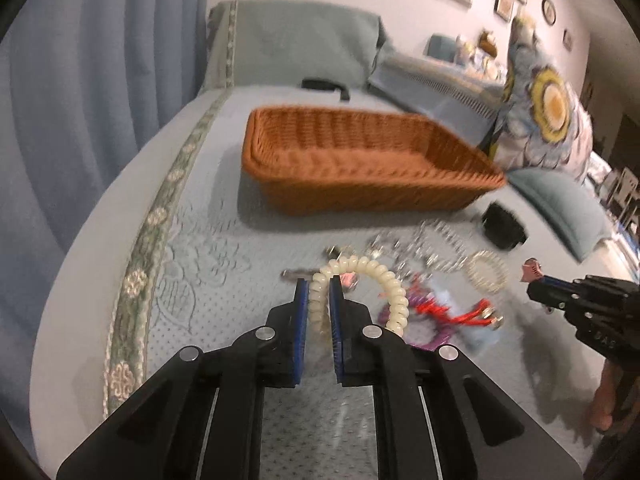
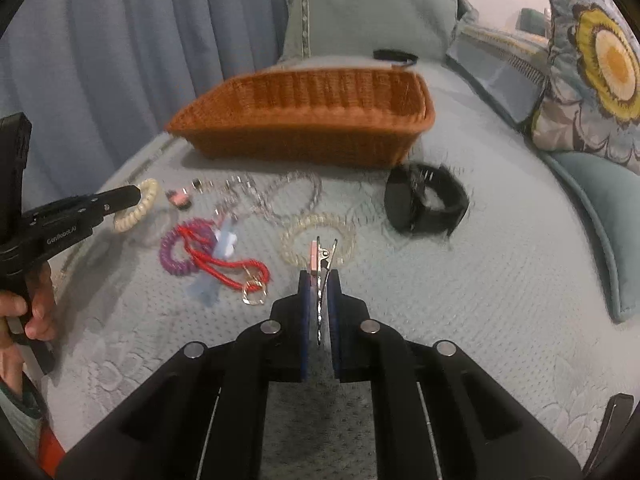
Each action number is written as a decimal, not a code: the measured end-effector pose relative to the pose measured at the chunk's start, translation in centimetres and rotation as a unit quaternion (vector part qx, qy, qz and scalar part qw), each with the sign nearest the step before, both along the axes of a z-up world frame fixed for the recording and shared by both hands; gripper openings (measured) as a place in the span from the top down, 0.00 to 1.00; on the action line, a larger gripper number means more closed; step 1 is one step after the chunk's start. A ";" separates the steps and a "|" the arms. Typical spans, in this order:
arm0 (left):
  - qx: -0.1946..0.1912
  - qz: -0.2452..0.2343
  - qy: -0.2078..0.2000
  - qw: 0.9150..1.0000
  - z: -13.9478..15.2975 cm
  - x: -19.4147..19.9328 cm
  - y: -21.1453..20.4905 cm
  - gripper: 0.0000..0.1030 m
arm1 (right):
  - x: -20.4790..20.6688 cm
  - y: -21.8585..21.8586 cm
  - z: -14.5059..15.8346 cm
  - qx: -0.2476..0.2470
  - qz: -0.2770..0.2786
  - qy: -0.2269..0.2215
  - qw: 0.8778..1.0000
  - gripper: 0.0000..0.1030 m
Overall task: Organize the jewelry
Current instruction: 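Carry both items over the wicker basket and open both tools to drop them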
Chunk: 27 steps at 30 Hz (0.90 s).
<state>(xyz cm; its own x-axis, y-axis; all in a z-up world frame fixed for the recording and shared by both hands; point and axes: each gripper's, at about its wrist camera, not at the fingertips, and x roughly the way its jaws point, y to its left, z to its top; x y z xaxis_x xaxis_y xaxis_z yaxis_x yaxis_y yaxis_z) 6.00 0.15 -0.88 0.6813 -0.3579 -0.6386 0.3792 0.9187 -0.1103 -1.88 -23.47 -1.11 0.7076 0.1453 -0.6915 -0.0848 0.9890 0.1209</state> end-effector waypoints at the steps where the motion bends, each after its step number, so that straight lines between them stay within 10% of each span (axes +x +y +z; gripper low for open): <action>1: -0.010 0.000 -0.006 1.000 0.6 -0.1 0.0 0.92 | 0.0 -0.1 0.5 0.005 -0.002 -0.006 1.000 0.93; 13: -0.040 0.000 -0.051 0.998 5.7 6.4 -4.1 0.92 | 9.6 -0.8 6.8 0.021 -0.002 -0.059 0.998 0.93; 27: 0.017 0.004 0.000 1.000 2.4 14.7 -9.5 0.91 | 21.5 -1.0 1.5 0.029 -0.006 0.083 0.996 0.93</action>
<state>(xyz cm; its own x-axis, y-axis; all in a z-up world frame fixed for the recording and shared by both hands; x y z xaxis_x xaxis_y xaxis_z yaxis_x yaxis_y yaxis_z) 20.72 -9.30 1.57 0.6843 -0.3311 -0.6497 0.3723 0.9247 -0.0791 19.63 -24.47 0.37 0.5856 0.1803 -0.7903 -0.0470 0.9809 0.1889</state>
